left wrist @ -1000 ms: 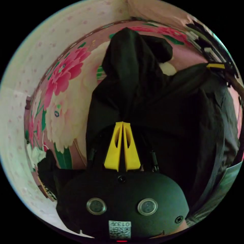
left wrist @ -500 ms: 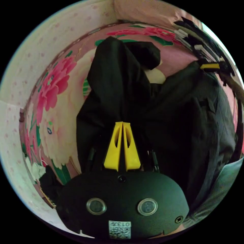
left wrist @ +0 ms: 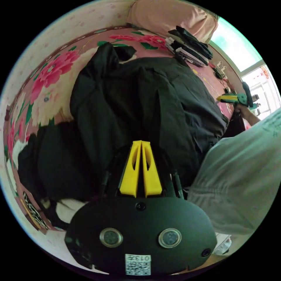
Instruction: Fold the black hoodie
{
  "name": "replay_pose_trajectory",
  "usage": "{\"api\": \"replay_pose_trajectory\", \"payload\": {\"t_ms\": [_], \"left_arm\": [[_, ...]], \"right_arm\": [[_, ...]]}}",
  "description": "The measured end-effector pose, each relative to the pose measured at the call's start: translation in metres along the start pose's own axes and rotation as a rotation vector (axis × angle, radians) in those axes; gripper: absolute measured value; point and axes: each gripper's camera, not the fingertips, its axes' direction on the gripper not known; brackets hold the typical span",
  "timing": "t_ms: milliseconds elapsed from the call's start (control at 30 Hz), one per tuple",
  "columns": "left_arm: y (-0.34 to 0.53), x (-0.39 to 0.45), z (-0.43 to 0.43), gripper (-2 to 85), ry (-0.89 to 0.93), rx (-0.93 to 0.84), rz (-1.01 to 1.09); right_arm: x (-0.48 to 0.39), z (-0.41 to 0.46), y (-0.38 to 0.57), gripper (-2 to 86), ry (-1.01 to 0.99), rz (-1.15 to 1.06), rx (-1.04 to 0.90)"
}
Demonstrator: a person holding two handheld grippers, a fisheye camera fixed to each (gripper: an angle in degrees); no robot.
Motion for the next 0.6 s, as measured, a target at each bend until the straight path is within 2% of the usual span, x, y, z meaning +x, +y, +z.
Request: {"api": "replay_pose_trajectory", "payload": {"t_ms": [167, 233, 267, 300, 367, 433, 467, 533, 600], "left_arm": [[0.061, 0.022, 0.026, 0.6, -0.083, -0.027, 0.004], [0.067, 0.015, 0.063, 0.2, -0.114, -0.191, 0.005], [0.070, 0.008, 0.090, 0.2, -0.119, -0.349, 0.022], [0.075, 0.003, 0.097, 0.2, -0.103, -0.331, 0.021], [0.082, -0.011, 0.090, 0.3, -0.036, -0.284, -0.070], [0.094, -0.018, 0.073, 0.8, -0.018, -0.176, -0.119], [0.104, -0.022, 0.063, 1.5, 0.002, -0.111, -0.143], [0.116, -0.021, 0.053, 3.7, 0.062, -0.042, -0.125], [0.125, -0.007, 0.057, 6.7, 0.050, -0.068, -0.015]], "right_arm": [[-0.024, 0.007, 0.068, -0.2, 0.044, 0.038, -0.070], [-0.018, 0.036, 0.076, -0.1, 0.125, 0.040, -0.217], [-0.010, 0.053, 0.080, -0.1, 0.138, 0.039, -0.294], [-0.001, 0.048, 0.084, -0.1, 0.083, 0.059, -0.224], [0.019, 0.040, 0.086, 0.0, -0.020, 0.158, -0.214], [0.030, 0.023, 0.087, 0.1, 0.025, 0.229, -0.188], [0.032, 0.006, 0.084, 0.2, 0.028, 0.224, -0.110], [0.026, -0.012, 0.071, 0.6, -0.051, 0.160, -0.027], [-0.009, -0.021, 0.039, 1.4, -0.207, -0.042, 0.044]]}}
